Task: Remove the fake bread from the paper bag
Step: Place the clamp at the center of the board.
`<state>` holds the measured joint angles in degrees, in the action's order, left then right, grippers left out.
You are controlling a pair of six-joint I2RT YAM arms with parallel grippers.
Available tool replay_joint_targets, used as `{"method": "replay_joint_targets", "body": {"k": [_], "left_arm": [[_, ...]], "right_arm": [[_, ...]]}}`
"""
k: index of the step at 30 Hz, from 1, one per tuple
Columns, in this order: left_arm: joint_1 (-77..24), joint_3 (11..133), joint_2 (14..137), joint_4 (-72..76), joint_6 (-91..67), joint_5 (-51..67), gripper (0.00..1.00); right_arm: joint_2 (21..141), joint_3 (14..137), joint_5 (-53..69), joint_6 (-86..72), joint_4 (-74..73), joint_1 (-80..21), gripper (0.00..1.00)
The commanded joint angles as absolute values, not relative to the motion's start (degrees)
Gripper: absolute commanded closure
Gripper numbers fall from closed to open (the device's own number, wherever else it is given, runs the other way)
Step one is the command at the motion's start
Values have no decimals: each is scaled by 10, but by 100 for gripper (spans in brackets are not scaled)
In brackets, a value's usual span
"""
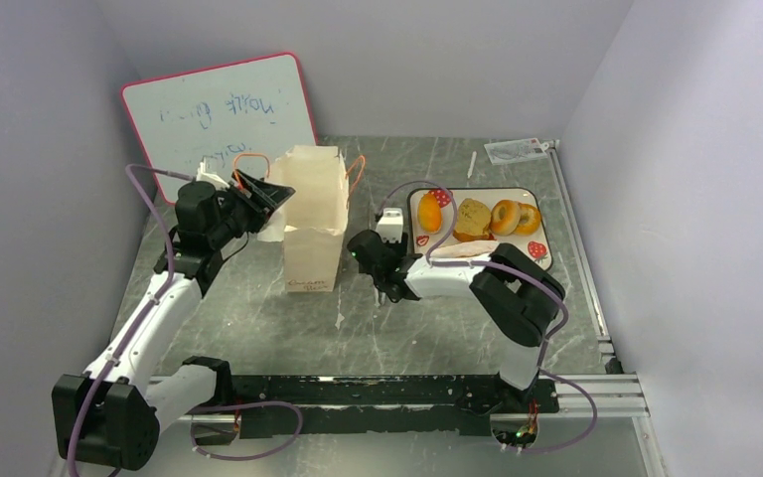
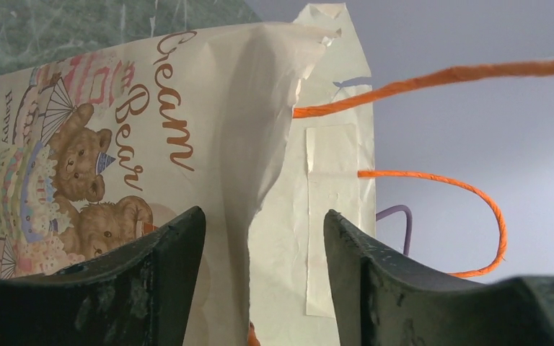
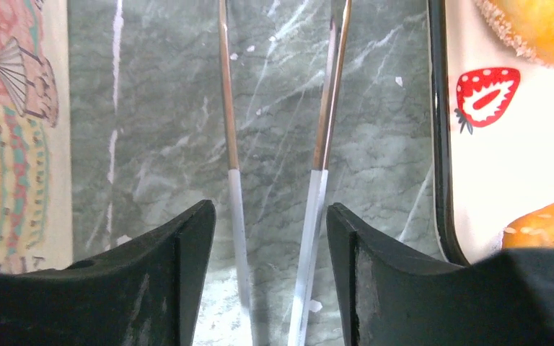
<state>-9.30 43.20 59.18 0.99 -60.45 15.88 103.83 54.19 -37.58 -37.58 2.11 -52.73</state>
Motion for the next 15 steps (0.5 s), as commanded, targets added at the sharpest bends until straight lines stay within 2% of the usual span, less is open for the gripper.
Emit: {"method": "replay_joint_targets", "body": {"k": [1, 2, 4, 11, 15], "left_arm": [[-87, 443, 572, -13, -614, 140, 30], [-86, 445, 570, -19, -613, 137, 25], [-86, 455, 565, -33, -607, 130, 20], [-83, 507, 556, -122, -574, 90, 19], [-83, 558, 565, -226, -553, 36, 19]], "right_arm": [[1018, 564, -395, -361, 15, -529, 29], [1017, 566, -395, -360, 15, -529, 24], [1017, 570, -395, -356, 12, -529, 23], [1009, 570, -396, -349, 12, -529, 23], [1006, 570, -396, -347, 8, -530, 23]]}}
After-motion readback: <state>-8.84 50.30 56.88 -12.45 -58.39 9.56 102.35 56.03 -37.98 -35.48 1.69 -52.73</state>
